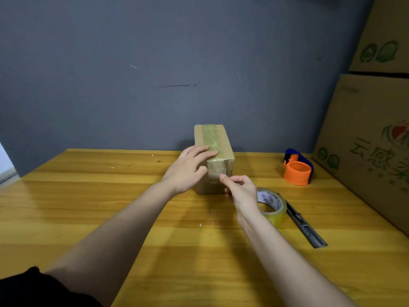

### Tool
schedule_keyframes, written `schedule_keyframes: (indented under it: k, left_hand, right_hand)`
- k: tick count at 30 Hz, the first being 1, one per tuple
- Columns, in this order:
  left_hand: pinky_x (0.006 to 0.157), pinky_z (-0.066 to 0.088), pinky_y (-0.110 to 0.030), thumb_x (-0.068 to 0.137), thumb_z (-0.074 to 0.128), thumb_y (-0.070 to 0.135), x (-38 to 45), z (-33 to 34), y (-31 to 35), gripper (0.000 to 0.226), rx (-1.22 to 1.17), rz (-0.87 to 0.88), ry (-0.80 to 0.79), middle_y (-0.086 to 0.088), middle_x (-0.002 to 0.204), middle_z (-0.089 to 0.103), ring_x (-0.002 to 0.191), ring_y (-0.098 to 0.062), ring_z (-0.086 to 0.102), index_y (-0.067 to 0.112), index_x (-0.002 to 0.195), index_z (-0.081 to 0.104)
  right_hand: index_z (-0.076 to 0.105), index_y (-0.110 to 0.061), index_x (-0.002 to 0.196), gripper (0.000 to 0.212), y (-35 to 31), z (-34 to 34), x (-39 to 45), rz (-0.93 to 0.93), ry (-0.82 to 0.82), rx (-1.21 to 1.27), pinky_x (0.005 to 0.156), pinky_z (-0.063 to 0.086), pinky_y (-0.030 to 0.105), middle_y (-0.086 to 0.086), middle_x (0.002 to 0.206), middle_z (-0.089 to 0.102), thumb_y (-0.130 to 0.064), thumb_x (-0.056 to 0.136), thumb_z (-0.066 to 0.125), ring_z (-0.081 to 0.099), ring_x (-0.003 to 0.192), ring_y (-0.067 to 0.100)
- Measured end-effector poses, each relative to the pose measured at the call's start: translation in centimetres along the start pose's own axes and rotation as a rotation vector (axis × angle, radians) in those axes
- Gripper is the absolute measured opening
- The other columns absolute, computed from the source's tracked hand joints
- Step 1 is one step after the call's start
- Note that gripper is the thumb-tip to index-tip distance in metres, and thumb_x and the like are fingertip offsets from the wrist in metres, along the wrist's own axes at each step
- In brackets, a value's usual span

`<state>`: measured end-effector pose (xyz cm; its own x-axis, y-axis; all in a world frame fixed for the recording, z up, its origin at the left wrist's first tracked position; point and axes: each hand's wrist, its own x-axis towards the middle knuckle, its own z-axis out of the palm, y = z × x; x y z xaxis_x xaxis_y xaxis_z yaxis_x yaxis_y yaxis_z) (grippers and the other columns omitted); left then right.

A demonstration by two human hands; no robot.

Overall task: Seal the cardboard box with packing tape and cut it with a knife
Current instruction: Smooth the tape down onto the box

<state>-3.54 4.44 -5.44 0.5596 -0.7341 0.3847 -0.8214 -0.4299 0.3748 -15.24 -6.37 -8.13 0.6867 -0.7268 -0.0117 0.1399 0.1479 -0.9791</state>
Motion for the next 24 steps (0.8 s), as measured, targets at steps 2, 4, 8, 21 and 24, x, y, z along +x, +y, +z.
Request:
schedule_keyframes:
  k: [2,4,8,21,24]
  left_hand:
    - [0.120,0.016,-0.033,0.083,0.025,0.030,0.3,-0.1,-0.3,0.059,-0.065,-0.024,-0.002,0.011,0.152,0.034,0.142,-0.012,0.020,0.038,0.138,0.044]
    - [0.120,0.016,-0.035,0.091,0.028,0.031,0.9,0.3,-0.6,0.049,-0.126,-0.052,0.012,0.011,0.150,0.038,0.141,-0.012,0.023,0.038,0.134,0.049]
    - [0.117,0.018,-0.034,0.098,0.043,0.034,2.2,1.4,-1.0,0.031,-0.247,-0.094,0.131,0.009,0.141,0.049,0.137,-0.016,0.032,0.037,0.124,0.059]
    - [0.100,0.015,-0.019,0.101,0.035,0.033,3.6,2.4,-1.8,0.034,-0.316,-0.129,0.207,0.010,0.132,0.055,0.130,-0.015,0.036,0.037,0.117,0.065]
    - [0.101,0.017,-0.020,0.101,0.037,0.034,3.5,2.8,-1.6,0.032,-0.300,-0.135,0.228,0.011,0.132,0.054,0.130,-0.015,0.036,0.037,0.117,0.064]
  right_hand:
    - [0.049,-0.014,0.083,0.026,-0.1,0.0,0.0,-0.018,0.004,-0.012,0.053,0.042,0.019,0.000,0.066,0.055,-0.015,0.079,0.074,0.050,0.056,0.009]
    - [0.044,-0.016,0.084,0.029,-0.4,0.2,0.1,-0.030,0.008,-0.008,0.055,0.040,0.020,-0.001,0.067,0.054,-0.013,0.079,0.073,0.048,0.056,0.010]
    - [0.040,-0.019,0.078,0.033,0.0,0.5,0.9,-0.032,0.023,-0.044,0.057,0.037,0.021,-0.002,0.066,0.049,-0.012,0.079,0.073,0.045,0.057,0.009]
    - [0.045,-0.014,0.102,0.013,1.7,2.9,1.2,0.134,0.085,0.207,0.036,0.037,0.015,0.000,0.080,0.060,-0.009,0.093,0.052,0.054,0.043,0.006]
    - [0.046,-0.014,0.110,0.019,2.2,3.5,1.5,0.204,0.130,0.260,0.036,0.036,0.015,0.000,0.085,0.063,-0.009,0.093,0.053,0.056,0.038,0.001]
